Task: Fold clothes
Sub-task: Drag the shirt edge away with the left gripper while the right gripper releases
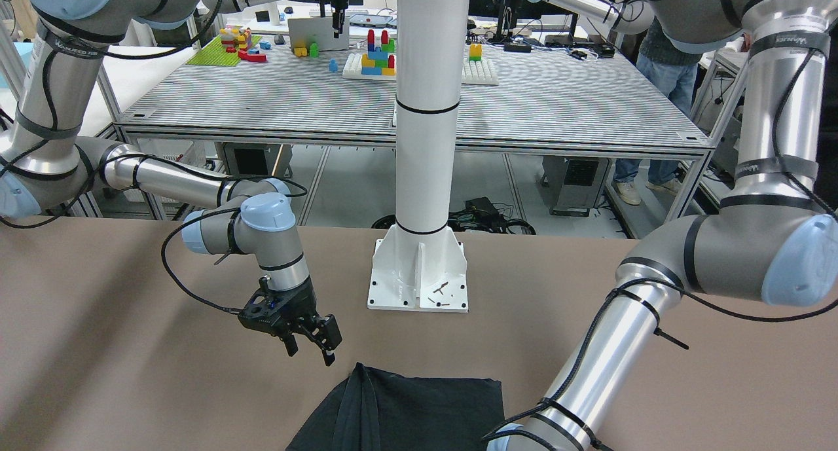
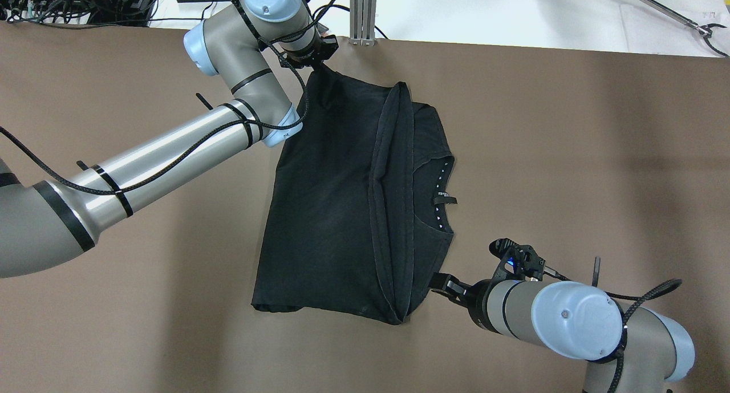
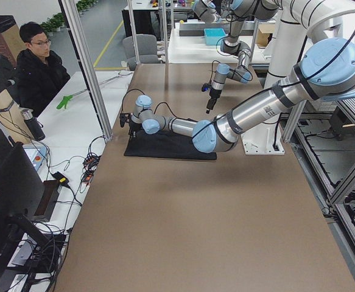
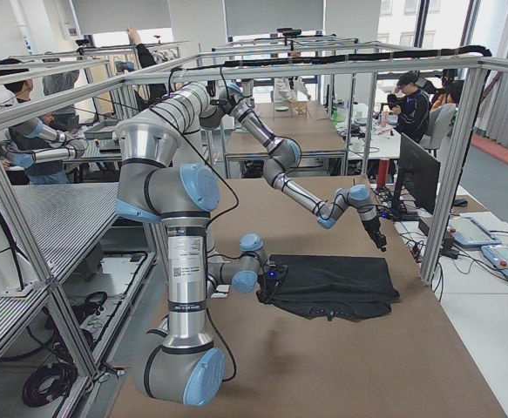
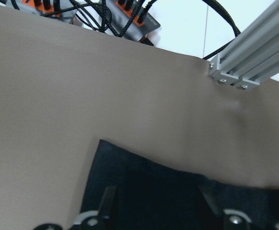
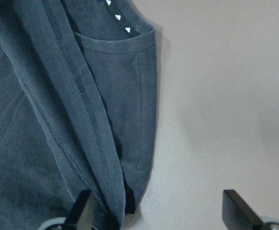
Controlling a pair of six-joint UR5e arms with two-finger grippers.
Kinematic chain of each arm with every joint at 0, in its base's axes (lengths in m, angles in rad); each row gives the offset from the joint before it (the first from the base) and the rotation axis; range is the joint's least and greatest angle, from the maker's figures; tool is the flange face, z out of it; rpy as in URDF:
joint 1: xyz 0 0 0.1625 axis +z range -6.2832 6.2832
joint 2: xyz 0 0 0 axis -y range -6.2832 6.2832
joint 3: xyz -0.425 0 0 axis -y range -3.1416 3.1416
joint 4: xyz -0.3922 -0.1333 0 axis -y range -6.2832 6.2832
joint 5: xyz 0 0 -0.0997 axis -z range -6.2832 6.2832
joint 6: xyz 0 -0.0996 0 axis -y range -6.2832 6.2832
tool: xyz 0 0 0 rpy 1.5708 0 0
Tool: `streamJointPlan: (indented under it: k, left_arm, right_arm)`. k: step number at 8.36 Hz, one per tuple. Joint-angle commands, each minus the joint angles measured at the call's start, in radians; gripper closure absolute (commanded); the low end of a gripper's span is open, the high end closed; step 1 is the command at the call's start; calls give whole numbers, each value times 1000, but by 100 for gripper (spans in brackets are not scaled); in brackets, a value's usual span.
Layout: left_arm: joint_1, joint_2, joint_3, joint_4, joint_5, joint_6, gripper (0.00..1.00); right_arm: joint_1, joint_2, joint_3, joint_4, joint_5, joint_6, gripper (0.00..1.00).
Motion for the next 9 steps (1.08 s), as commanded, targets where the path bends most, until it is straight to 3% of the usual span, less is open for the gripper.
streamJointPlan:
  k: [1, 2, 3, 5, 6, 7, 9]
  left_arm:
    - [-8, 208, -221, 9, 0, 70, 6]
    - [-8, 250, -263, 8, -1, 70, 6]
    - [-10, 254, -266, 3, 0, 65, 6]
    - [-14, 275, -292, 3, 9, 65, 6]
    - [-25, 277, -303, 4, 11, 65, 6]
    - [-28, 289, -314, 4, 11, 65, 6]
    - [-36, 304, -338, 8, 13, 65, 6]
  right_arm:
    - [-7, 247, -47, -357, -22, -192, 12]
    - [-10, 272, -54, -367, -25, -292, 27]
    - [-10, 306, -85, -372, -32, -442, 34]
    - [-10, 346, -178, -372, -66, -756, 37]
    - [-10, 415, -249, -374, -80, -794, 37]
    - [-10, 450, -299, -375, -81, -798, 48]
    - [-14, 454, -324, -375, -84, -843, 50]
